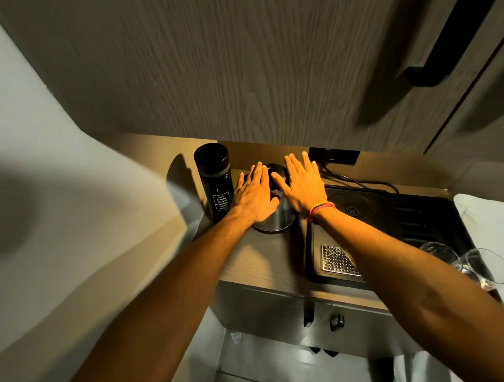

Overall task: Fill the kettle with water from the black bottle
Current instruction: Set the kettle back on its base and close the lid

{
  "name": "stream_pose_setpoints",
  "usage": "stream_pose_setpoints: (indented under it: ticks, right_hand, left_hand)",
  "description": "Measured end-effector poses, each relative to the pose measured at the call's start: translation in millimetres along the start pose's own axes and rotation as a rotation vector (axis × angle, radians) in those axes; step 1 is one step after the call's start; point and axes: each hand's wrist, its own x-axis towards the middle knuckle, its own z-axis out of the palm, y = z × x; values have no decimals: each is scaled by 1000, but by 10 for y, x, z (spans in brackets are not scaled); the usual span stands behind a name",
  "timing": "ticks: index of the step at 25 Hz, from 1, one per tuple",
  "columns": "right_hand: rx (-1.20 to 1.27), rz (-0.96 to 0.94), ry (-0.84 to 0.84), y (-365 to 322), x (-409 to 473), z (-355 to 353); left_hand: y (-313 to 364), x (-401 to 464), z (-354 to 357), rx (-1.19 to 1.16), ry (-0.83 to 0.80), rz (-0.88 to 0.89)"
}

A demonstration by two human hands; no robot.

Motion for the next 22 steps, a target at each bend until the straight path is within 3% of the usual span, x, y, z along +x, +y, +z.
stream_pose_setpoints:
  ticks: [6,12,22]
  right_hand:
    - [119,-70,0,168,-36,-32]
    - [398,13,-75,364,-148,9]
    - [352,-13,-42,415,-126,-198]
  left_hand:
    - [-58,36,53,-310,47,-132]
    - [1,135,171,-373,93,-232]
    - [158,115,20,-487,175,-224]
